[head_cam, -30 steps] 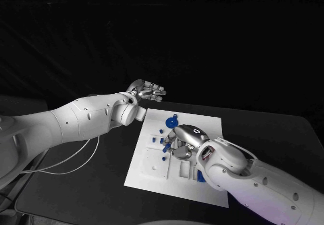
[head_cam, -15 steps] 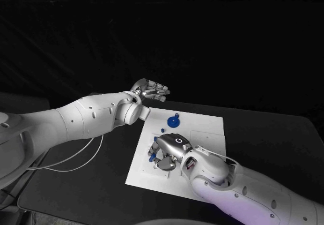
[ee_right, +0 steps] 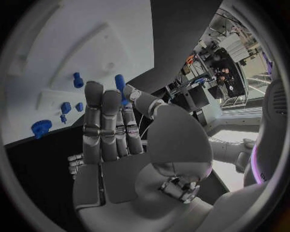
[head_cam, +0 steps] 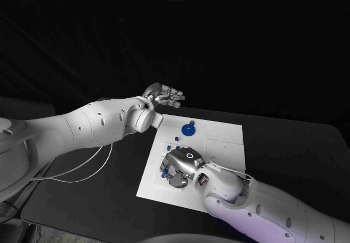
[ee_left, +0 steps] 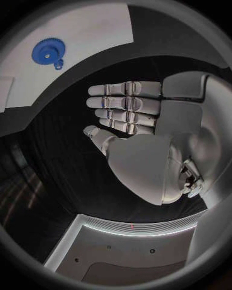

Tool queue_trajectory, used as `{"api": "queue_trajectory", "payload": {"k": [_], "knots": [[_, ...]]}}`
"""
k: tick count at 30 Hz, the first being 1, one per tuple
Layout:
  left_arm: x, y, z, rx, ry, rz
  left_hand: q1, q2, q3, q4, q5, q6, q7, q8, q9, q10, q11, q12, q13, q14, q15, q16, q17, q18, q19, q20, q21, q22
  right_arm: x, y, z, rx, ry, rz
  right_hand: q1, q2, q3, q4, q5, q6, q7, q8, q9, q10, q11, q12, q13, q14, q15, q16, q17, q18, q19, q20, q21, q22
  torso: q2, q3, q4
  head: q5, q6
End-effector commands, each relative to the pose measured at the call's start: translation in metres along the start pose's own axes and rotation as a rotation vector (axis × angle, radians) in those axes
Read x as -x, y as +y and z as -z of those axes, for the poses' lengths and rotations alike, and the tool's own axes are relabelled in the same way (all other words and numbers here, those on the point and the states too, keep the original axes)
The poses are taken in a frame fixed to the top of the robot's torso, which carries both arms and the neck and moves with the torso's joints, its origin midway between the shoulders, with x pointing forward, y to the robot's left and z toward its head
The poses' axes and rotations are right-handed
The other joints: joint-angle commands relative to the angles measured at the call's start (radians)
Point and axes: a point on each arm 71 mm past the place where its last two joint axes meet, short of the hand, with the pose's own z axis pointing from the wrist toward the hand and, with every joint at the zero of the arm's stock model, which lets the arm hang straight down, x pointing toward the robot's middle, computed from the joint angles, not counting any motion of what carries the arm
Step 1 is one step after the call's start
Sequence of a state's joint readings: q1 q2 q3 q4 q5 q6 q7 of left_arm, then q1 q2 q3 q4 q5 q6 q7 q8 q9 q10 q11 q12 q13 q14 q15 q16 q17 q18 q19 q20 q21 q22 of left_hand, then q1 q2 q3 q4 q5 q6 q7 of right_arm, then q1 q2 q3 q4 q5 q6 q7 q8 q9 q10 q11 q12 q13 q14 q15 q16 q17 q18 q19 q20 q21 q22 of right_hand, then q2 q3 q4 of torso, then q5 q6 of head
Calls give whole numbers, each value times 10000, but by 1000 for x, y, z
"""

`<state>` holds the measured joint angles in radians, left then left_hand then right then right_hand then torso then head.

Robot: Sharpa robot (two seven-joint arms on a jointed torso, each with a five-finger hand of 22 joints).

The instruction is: Assemble the parts on the task board

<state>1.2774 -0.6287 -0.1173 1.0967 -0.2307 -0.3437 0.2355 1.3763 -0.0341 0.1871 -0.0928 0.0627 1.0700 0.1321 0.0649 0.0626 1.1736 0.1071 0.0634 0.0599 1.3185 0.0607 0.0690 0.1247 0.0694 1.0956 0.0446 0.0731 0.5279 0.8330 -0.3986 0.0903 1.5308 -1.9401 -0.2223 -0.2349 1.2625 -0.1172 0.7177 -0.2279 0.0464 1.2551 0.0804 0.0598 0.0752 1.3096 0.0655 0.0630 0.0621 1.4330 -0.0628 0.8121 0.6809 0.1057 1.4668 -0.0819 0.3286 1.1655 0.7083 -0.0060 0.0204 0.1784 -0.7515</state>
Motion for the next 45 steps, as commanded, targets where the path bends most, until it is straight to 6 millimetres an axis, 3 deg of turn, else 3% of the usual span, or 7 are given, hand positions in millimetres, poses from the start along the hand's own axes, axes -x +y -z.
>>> {"api": "queue_trajectory", "payload": {"k": [1, 12, 45], "knots": [[-2, -1, 0, -50, 173, 34, 29, 83, -2, 81, -58, -37, 5, -10, 4, -7, -25, -31, -10, 28, 0, -19, 11, -134, 68, -28, 55, -10, -2, 0, 1, 6, 201, 403, -18, 105, 23, -42, 37, 63, -6, 47, 16, 454, -399, 36, 20, 19, -40, -40, 27, 183, 315, -90, -30, 39, -5, -2, -5, 2, -13], [0, 0, 0, -25, 135, 23, 22, 93, -9, 92, -57, -41, 6, -11, 4, -8, -25, -30, -10, 22, 2, -19, 12, -134, 67, -26, 58, -32, -3, -7, 6, -184, 401, 598, -18, 105, 23, -42, 37, 63, -6, 47, 16, 454, -399, 36, 20, 19, -40, -40, 27, 183, 315, -90, -30, 39, -6, 2, -13, -67, 12], [-1, 0, 1, -6, 188, 35, 22, 93, -9, 92, -57, -41, 6, -11, 4, -8, -25, -30, -10, 22, 2, -19, 12, -134, 67, -26, 58, -32, -12, -5, 5, -222, 801, 906, -36, 121, 22, -89, 33, 75, -8, 45, 6, 456, -398, 30, 18, 5, -39, -46, 68, 179, 309, -93, -63, 149, -8, -7, 1, 16, -37]]}}
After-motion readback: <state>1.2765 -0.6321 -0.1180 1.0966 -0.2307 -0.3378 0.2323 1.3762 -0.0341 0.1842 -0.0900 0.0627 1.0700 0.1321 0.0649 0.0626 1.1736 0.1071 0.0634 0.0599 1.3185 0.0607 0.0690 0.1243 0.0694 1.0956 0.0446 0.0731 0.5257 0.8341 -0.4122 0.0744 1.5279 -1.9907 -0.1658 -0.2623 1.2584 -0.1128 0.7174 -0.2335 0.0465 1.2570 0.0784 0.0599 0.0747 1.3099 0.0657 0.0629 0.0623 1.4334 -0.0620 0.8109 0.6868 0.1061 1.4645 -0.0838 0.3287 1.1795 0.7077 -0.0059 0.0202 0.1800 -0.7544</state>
